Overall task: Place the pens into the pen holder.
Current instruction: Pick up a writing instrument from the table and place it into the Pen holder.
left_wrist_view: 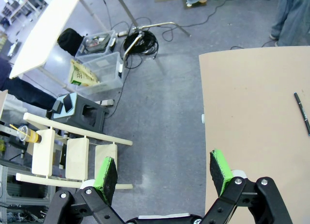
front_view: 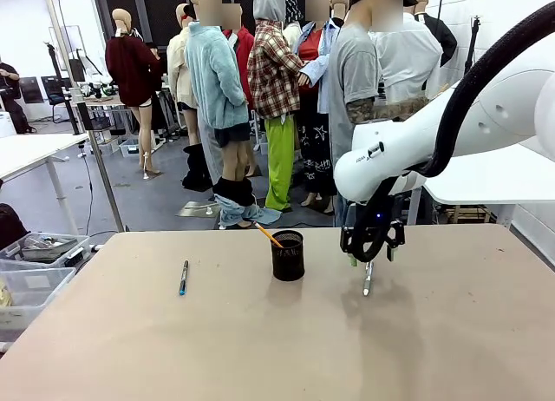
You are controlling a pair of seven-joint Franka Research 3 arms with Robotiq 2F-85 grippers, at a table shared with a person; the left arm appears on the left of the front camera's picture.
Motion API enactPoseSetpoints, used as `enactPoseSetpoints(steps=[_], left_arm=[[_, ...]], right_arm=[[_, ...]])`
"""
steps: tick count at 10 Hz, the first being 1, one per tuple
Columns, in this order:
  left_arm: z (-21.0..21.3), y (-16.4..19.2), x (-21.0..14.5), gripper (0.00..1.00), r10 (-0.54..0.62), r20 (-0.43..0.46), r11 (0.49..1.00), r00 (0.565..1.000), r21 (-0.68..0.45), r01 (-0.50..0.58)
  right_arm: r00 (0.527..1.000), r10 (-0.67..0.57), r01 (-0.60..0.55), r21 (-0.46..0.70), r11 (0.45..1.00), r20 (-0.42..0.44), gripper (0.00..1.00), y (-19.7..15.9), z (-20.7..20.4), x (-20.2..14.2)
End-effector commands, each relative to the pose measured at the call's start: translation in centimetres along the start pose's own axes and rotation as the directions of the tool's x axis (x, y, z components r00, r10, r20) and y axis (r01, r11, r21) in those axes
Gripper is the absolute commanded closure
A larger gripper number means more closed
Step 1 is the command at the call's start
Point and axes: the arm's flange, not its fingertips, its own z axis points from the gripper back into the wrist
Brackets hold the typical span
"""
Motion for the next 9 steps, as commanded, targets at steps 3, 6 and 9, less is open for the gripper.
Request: enactPoseSetpoints(steps=[3, 6, 9], left_arm=[[0.0, 0.0, 0.0, 0.0, -0.006, -0.001, 1.0, 1.0, 0.011, 0.006], [0.0, 0.0, 0.0, 0.0, -0.006, -0.001, 1.0, 1.0, 0.011, 0.006], [0.0, 0.0, 0.0, 0.0, -0.006, -0.001, 1.0, 1.0, 0.011, 0.006]], right_arm=[[0.997, -0.077, 0.076, 0.007, 0.997, 0.029, 0.01, 0.1, -1.9, 0.6], [0.998, -0.064, 0.064, 0.017, 0.998, 0.012, 0.01, 0.4, -2.8, 1.1], [1.0, -0.026, 0.026, -0.011, 1.0, 0.005, 0.58, 0.6, -3.1, 1.4]])
